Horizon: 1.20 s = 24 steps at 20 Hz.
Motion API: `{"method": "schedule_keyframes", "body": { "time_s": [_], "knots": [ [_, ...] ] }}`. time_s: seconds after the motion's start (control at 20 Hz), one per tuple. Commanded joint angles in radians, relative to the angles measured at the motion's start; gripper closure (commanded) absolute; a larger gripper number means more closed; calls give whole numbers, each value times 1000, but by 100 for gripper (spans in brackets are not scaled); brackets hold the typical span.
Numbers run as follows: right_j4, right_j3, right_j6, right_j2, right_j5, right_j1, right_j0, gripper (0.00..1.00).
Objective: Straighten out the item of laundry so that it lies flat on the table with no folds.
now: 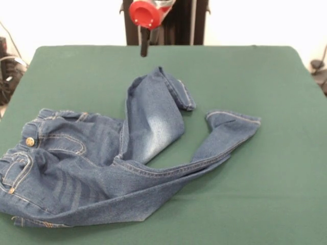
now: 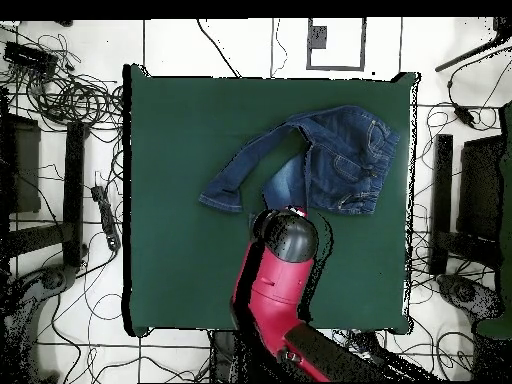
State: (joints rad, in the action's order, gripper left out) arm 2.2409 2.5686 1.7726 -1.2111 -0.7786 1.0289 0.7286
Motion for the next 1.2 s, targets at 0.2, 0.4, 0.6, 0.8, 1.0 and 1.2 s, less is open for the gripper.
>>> {"method": "schedule_keyframes", "body": {
  "time_s": [0.2,0.4,0.6,0.8,1.0,1.2],
  "knots": [
    [403,-125,-189,-101,-88,78,-71,0],
    [424,-181,-147,-101,-124,75,-92,0],
    [381,-224,-109,-75,-145,43,-114,0],
    [325,-263,-70,-44,-162,4,-139,0],
    [258,-304,-6,-5,-175,-41,-176,0],
    [197,-335,69,34,-176,-83,-216,0]
  ]
}}
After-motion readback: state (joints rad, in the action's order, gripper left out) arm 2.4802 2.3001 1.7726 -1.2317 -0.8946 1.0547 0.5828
